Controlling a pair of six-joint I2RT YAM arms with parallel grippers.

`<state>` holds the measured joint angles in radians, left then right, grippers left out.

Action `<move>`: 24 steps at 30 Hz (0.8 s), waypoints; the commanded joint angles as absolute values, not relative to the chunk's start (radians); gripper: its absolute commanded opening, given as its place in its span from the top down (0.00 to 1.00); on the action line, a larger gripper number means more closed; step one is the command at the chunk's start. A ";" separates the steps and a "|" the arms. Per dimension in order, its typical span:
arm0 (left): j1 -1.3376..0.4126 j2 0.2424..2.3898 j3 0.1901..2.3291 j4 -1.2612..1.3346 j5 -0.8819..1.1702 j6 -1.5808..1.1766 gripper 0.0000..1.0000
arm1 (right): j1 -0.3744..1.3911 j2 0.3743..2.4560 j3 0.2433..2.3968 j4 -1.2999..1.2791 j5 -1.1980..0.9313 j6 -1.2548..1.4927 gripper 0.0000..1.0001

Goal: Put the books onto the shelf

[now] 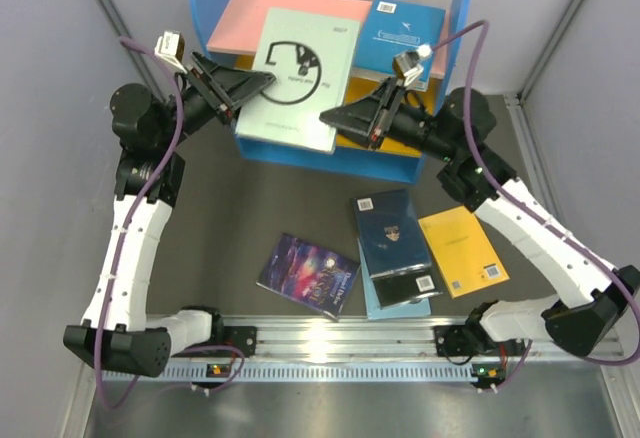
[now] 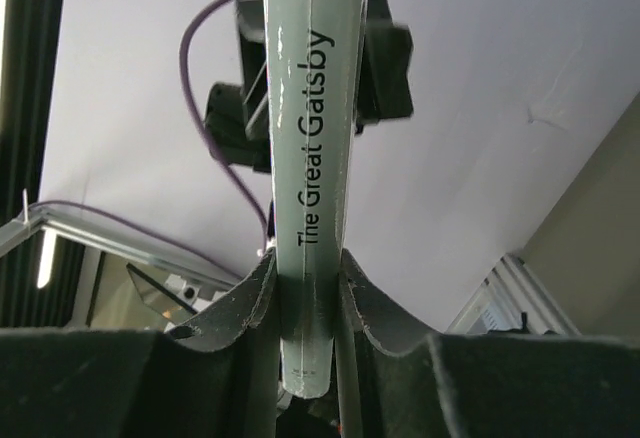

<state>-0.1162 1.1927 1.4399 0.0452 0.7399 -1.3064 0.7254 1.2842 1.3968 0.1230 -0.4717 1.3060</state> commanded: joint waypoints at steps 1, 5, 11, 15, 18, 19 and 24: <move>-0.118 1.151 1.430 0.003 0.756 -1.194 0.29 | 0.564 1.256 1.529 0.123 -0.439 1.253 1.00; -0.084 1.109 1.407 -0.095 0.738 -1.121 0.01 | 0.410 1.299 1.662 0.003 -0.517 1.215 1.00; -0.054 1.097 1.378 -0.150 0.726 -1.072 0.01 | 0.279 1.475 1.922 -0.161 -0.650 1.223 1.00; -0.041 1.114 1.365 -0.149 0.716 -1.051 0.01 | 0.239 1.587 2.089 -0.253 -0.705 1.253 1.00; -0.025 1.144 1.359 -0.143 0.718 -1.046 0.01 | 0.184 1.631 2.154 -0.305 -0.729 1.282 1.00; -0.018 1.152 1.352 -0.138 0.718 -1.046 0.01 | 0.172 1.632 2.152 -0.314 -0.738 1.292 1.00; -0.008 1.204 1.330 -0.101 0.724 -1.051 0.01 | 0.101 1.631 2.149 -0.413 -0.772 1.321 1.00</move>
<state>-0.0170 1.1782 1.3483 -0.1574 0.7231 -1.0702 0.1532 1.6505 2.0968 -0.4091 -0.7479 1.2778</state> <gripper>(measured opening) 0.990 0.219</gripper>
